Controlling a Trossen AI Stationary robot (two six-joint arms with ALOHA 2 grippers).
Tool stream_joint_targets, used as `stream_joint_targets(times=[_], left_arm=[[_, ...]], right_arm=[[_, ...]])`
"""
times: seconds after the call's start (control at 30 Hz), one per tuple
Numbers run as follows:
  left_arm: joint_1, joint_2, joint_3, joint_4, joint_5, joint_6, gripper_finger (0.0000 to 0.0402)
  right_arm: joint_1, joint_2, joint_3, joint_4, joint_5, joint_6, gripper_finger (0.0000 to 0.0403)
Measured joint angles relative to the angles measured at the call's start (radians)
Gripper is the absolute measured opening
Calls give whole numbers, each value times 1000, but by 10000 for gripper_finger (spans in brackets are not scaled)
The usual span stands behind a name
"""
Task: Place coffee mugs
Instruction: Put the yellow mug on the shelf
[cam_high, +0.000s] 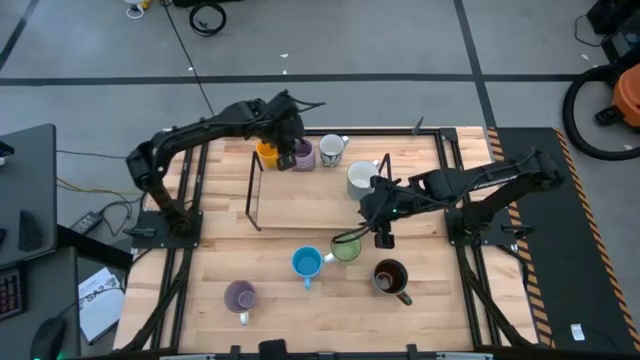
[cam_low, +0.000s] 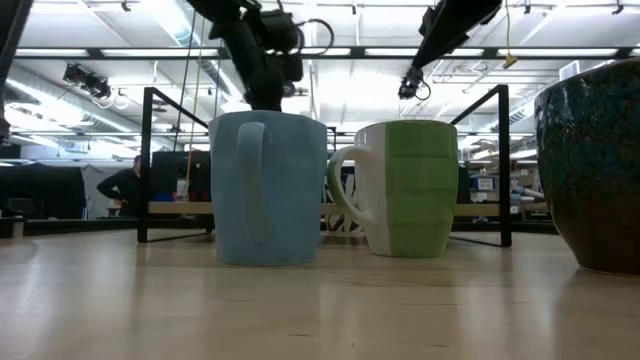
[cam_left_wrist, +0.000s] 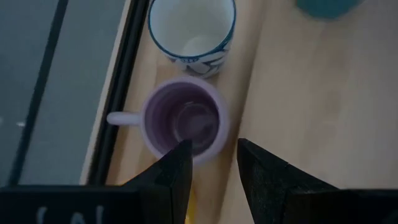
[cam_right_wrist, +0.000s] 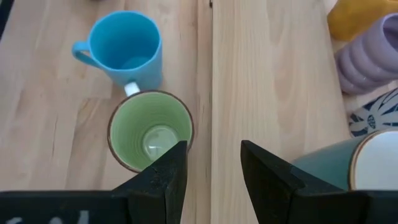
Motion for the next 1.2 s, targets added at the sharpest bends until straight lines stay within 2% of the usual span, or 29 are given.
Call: stream_joint_targets(times=[0.13, 0.47, 0.73, 0.83, 0.93, 1.2], left_arm=[[4, 58, 37, -4, -14, 61, 134], [-14, 209, 145, -105, -36, 31, 134], [-31, 221, 147, -111, -89, 62, 134], [-30, 209, 148, -175, -143, 61, 134], [-21, 192, 148, -244, -180, 19, 134], [19, 188, 148, -326, -194, -194, 134]], right_arm=[[0, -2, -40, 21, 0, 14, 155], [0, -2, -131, 94, -9, 19, 155], [0, -2, -142, 104, -10, 37, 155], [0, -2, -142, 104, -12, 49, 155], [0, -2, -142, 105, -12, 58, 155], [0, -2, -142, 133, -12, 59, 155]])
